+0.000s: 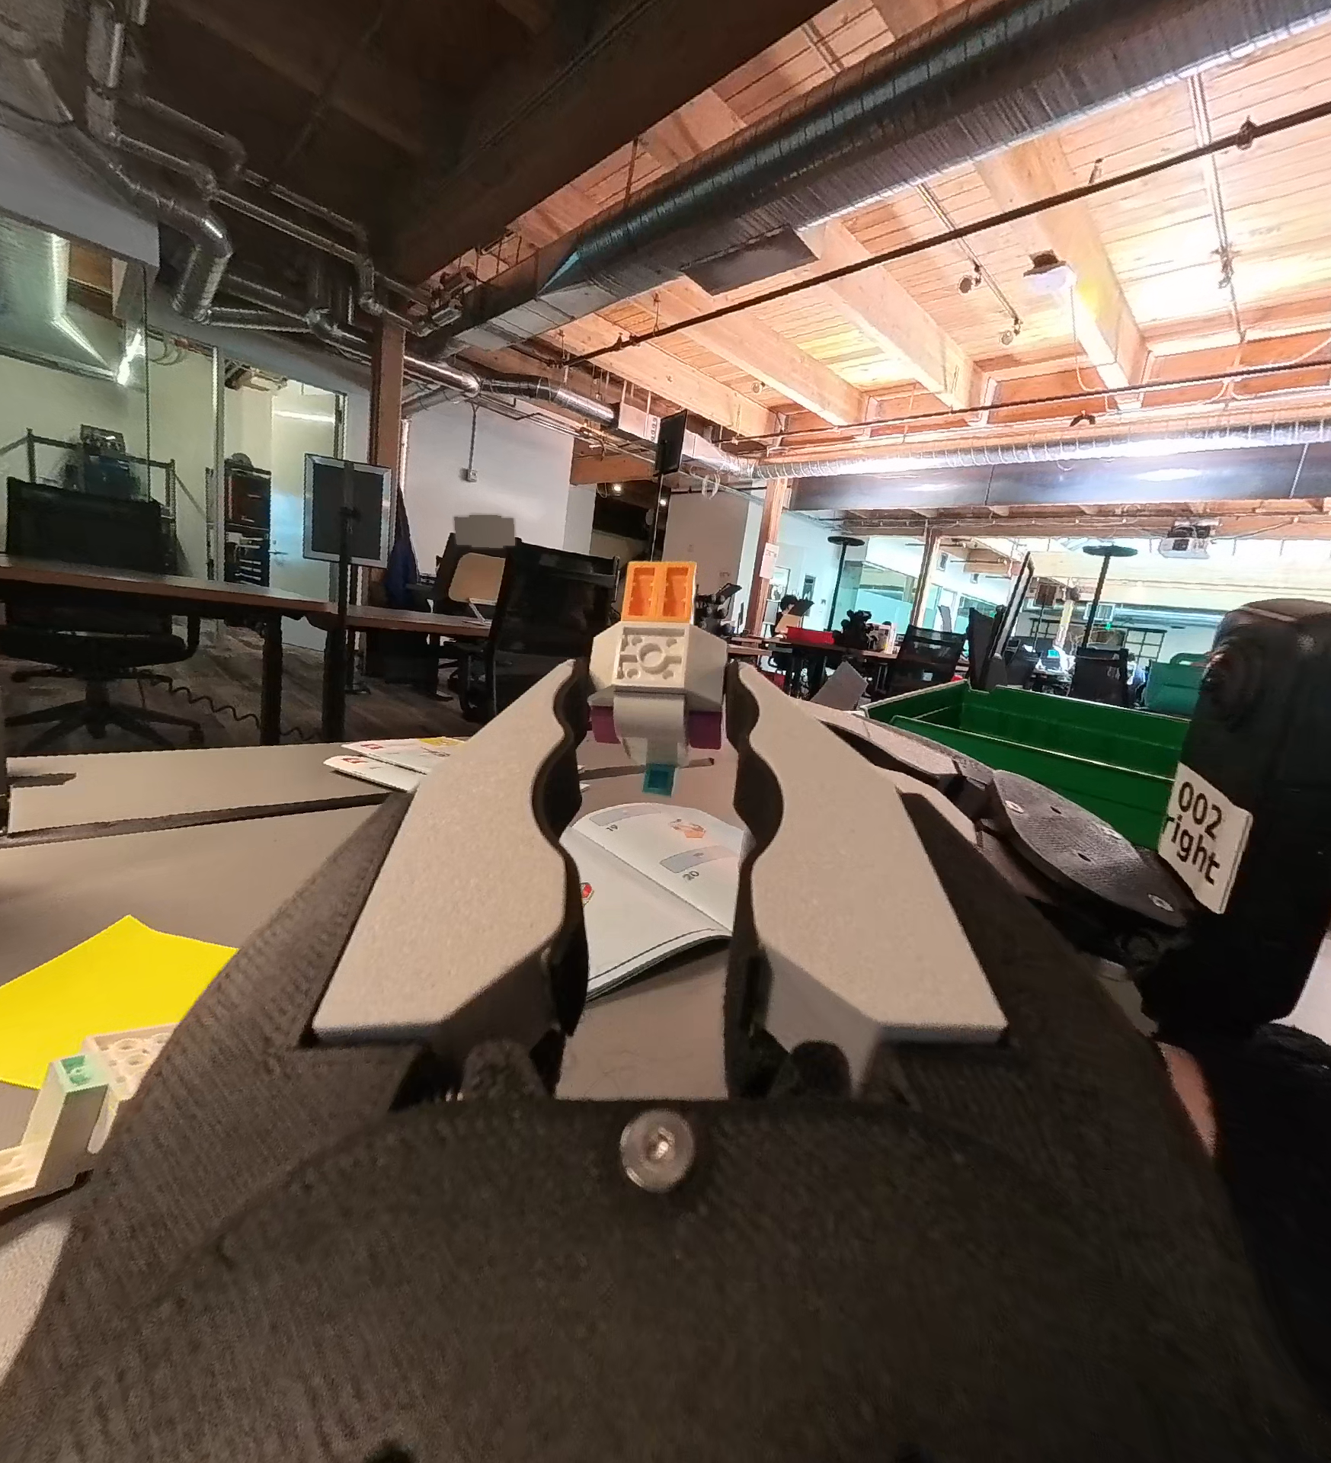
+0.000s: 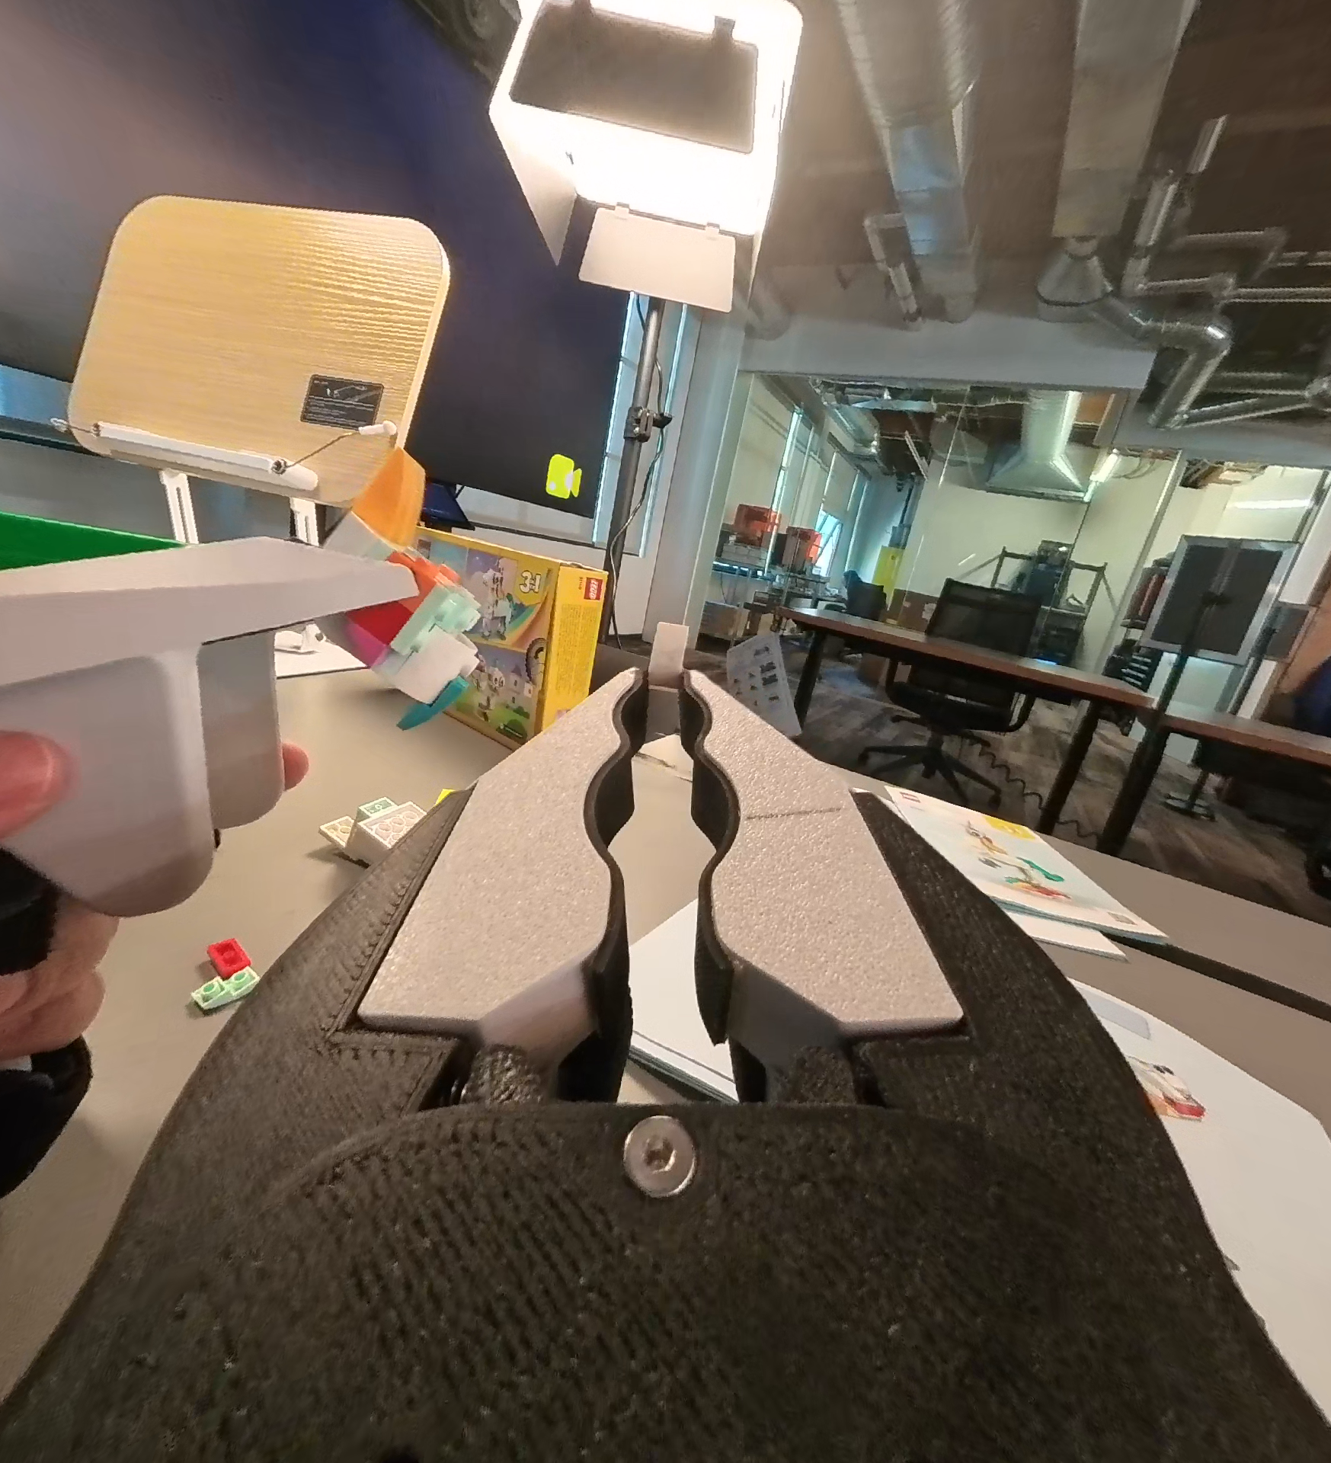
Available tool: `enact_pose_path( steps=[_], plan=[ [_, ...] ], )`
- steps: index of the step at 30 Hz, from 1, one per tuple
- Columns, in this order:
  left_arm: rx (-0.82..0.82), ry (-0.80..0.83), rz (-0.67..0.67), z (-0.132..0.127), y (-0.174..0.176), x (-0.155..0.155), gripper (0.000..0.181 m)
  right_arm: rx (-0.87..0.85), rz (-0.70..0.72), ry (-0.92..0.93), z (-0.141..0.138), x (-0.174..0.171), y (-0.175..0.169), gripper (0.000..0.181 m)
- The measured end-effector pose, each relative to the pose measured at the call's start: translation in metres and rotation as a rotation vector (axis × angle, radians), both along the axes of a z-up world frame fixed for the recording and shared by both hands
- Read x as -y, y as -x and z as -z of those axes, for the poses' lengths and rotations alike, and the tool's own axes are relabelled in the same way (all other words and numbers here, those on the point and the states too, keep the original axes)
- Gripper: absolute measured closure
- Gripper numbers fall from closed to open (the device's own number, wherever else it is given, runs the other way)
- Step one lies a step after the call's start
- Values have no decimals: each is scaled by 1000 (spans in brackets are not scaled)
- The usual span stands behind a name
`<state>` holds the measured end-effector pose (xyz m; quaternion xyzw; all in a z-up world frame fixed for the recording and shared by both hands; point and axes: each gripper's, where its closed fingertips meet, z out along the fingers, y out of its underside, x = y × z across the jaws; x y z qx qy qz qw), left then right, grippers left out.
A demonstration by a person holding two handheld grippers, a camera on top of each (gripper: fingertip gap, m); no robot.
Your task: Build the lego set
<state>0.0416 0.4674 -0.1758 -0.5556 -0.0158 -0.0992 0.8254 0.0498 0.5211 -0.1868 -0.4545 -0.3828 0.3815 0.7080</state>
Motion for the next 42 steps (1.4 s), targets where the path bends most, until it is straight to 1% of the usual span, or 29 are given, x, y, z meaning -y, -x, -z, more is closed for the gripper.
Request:
enact_pose_path(
  steps=[32,38,39,40,42],
  plan=[
    [30,3,18,1,0,-1,147,14,-5,0,2,4,3,176],
    [7,-5,24,-1,0,0,148,7,1,-6,1,5,4,176],
    [-10,-17,35,-4,0,1,148,-6,-11,0,-1,7,2,176],
    [-33,-33,43,-7,0,2,148,-24,-57,21,-4,14,0,176],
    [-105,-74,61,-14,-1,5,148,-47,-232,88,-12,29,0,176]
  ],
)
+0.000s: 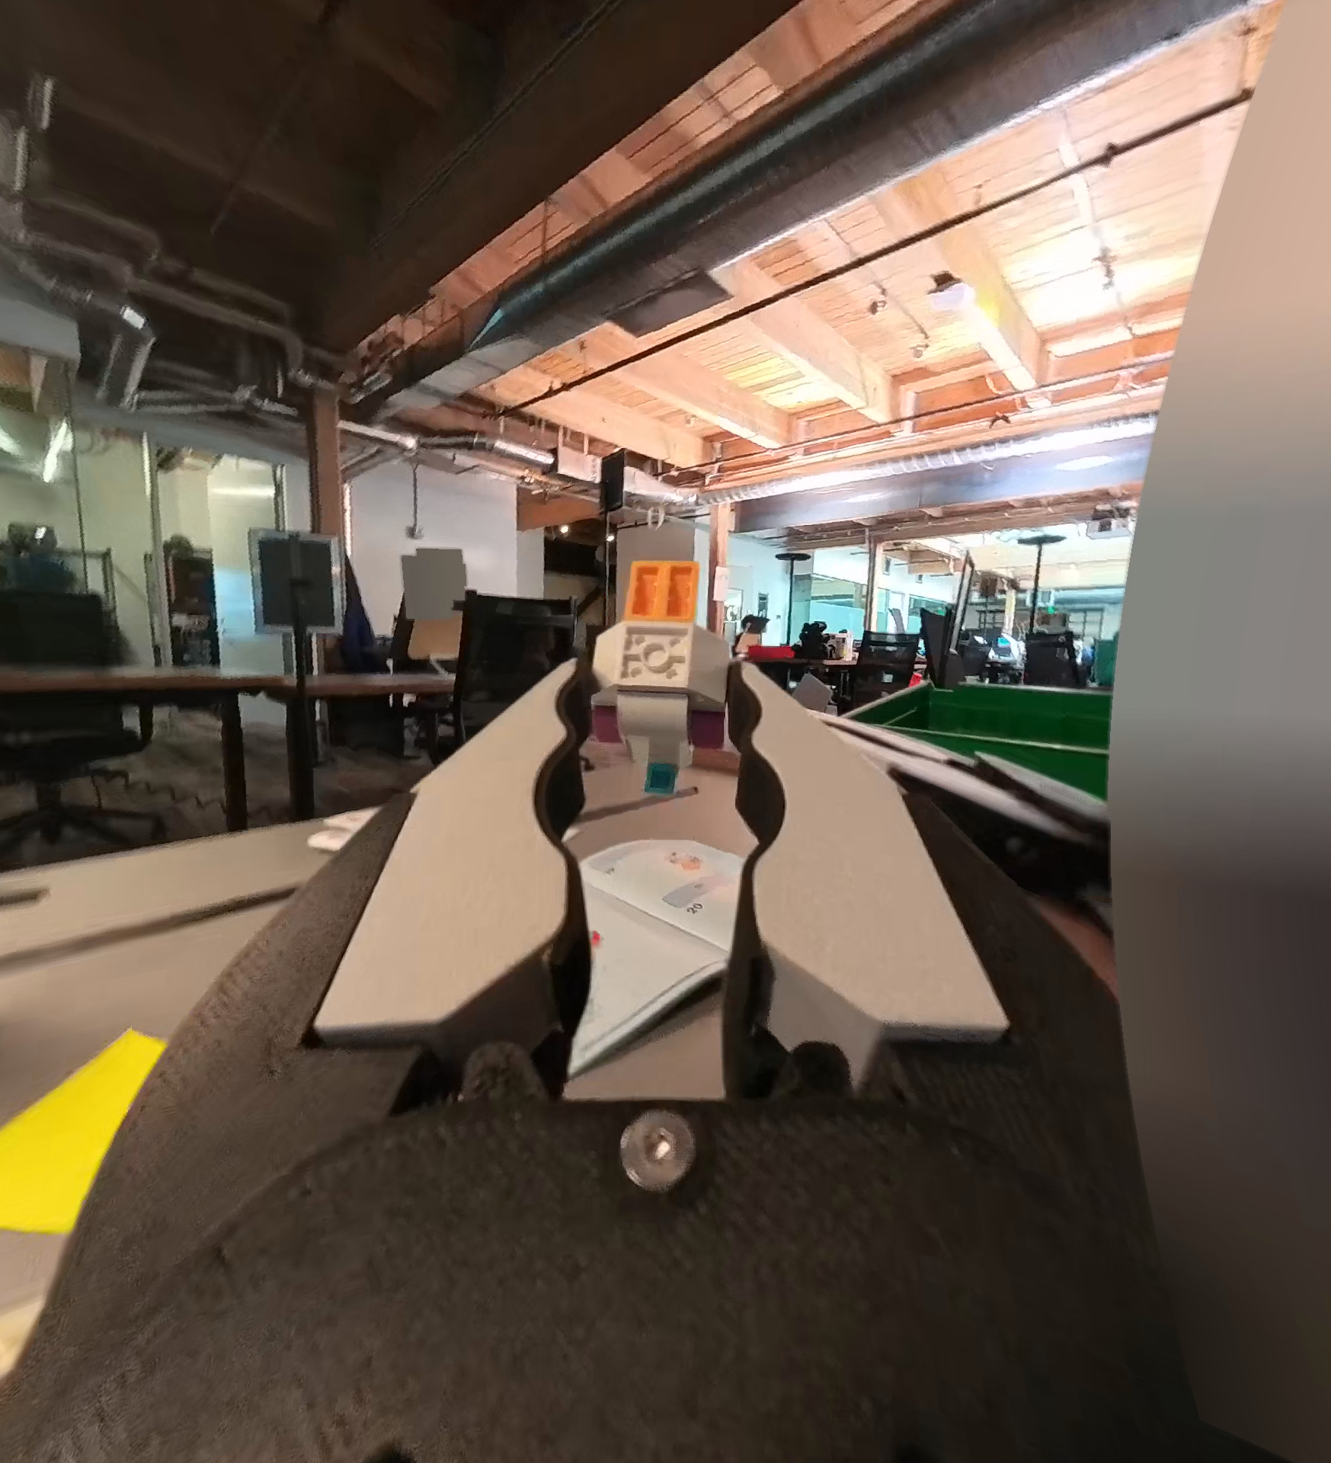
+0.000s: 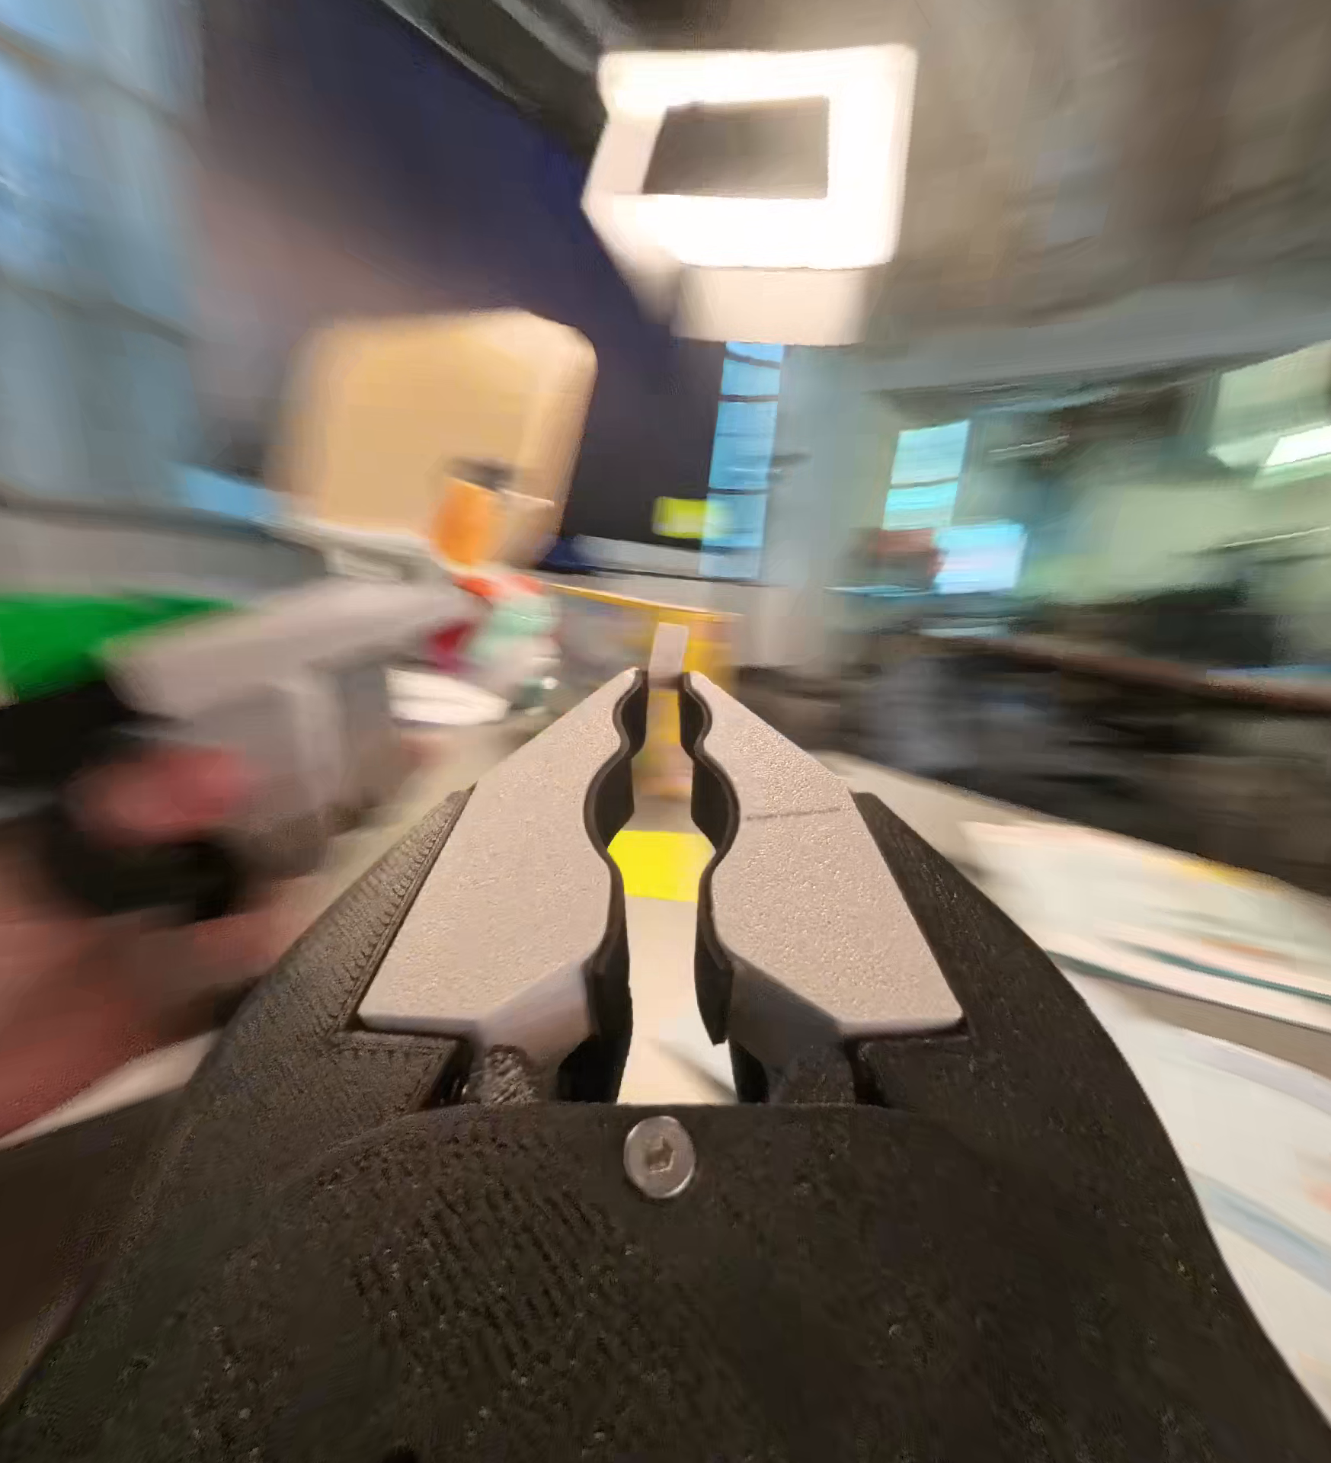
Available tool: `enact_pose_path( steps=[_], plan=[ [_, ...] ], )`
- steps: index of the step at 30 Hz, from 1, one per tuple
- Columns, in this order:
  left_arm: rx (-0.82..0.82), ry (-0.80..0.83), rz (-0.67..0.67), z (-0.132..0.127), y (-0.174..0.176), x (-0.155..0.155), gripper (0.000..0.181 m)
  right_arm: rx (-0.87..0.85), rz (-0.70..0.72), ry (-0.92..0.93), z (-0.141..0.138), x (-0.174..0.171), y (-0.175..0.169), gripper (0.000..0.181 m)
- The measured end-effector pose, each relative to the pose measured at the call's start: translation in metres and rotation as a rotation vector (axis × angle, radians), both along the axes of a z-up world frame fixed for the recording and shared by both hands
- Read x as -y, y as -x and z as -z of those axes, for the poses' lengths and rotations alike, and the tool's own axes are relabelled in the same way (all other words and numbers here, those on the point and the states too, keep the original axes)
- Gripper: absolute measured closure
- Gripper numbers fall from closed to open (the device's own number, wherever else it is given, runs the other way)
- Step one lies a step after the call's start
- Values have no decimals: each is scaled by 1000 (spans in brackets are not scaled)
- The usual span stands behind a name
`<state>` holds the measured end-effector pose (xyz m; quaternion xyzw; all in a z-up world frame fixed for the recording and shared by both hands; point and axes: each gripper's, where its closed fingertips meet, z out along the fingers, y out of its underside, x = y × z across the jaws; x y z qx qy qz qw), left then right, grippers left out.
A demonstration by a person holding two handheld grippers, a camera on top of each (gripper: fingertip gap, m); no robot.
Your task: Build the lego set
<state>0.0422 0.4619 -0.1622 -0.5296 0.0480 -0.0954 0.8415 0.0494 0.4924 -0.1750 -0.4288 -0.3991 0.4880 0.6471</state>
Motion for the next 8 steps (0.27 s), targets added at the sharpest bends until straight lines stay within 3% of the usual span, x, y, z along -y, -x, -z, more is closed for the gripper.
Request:
enact_pose_path(
  steps=[4,8],
  plan=[
    [-239,-67,-30,-3,0,6,148,-13,-326,206,-10,17,-3,176],
    [-382,-93,45,5,-14,12,148,70,-670,451,1,37,-2,177]
  ],
)
